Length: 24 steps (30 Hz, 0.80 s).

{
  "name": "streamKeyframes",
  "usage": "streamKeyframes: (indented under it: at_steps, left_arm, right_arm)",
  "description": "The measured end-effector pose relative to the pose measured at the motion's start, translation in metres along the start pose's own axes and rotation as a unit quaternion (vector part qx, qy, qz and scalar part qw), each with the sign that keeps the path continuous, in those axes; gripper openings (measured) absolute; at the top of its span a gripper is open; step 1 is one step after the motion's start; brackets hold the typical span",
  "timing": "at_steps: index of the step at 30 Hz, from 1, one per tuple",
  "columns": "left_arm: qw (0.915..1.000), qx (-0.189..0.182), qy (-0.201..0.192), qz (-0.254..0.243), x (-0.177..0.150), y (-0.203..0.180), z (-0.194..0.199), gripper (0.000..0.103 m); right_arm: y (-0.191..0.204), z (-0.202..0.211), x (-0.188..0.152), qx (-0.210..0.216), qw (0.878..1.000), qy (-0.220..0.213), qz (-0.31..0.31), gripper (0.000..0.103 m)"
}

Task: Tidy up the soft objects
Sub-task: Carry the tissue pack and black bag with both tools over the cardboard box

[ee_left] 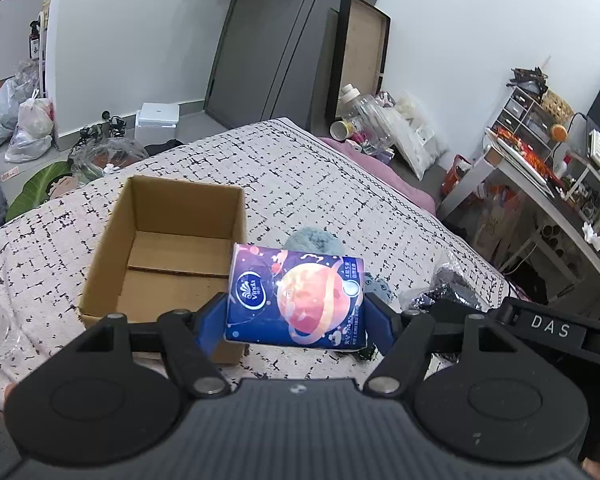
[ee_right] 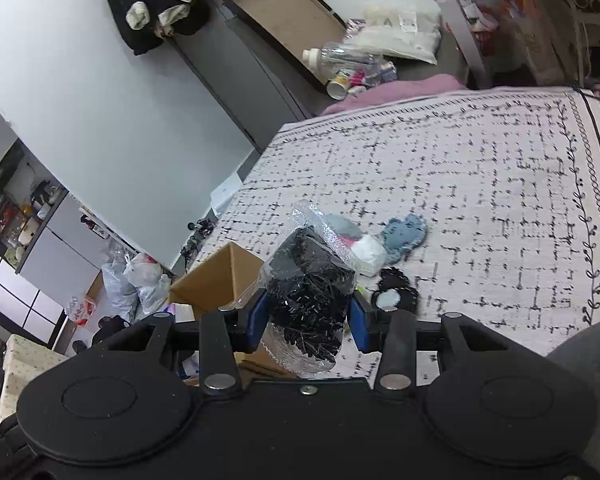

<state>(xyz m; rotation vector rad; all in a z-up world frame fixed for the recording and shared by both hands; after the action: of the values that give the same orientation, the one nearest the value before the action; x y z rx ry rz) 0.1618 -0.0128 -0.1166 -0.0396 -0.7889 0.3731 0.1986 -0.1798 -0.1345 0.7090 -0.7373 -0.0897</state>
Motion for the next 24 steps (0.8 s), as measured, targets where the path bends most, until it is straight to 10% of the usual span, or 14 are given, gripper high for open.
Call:
streamKeyframes:
  at_steps: [24]
  left_arm:
    - [0.9964, 0.032, 0.019, 0.077, 0.029, 0.101, -0.051, 0.07]
  right_arm:
    - [0.085, -0.088, -0.009, 0.041, 0.997, 0.01, 0.057, 0.042]
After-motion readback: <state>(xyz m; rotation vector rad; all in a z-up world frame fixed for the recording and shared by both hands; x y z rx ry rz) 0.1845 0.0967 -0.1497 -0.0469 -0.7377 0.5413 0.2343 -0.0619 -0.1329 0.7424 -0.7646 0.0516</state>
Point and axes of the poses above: each gripper's, at about its wrist camera, not at the fingertips, and z roughly against the way its jaws point, y to its left, x to its top, the point moved 8 cm from there along -z, roughly the way its jaws point, and after that the axes turned 12 degrees about x, right-handed, at the moved point
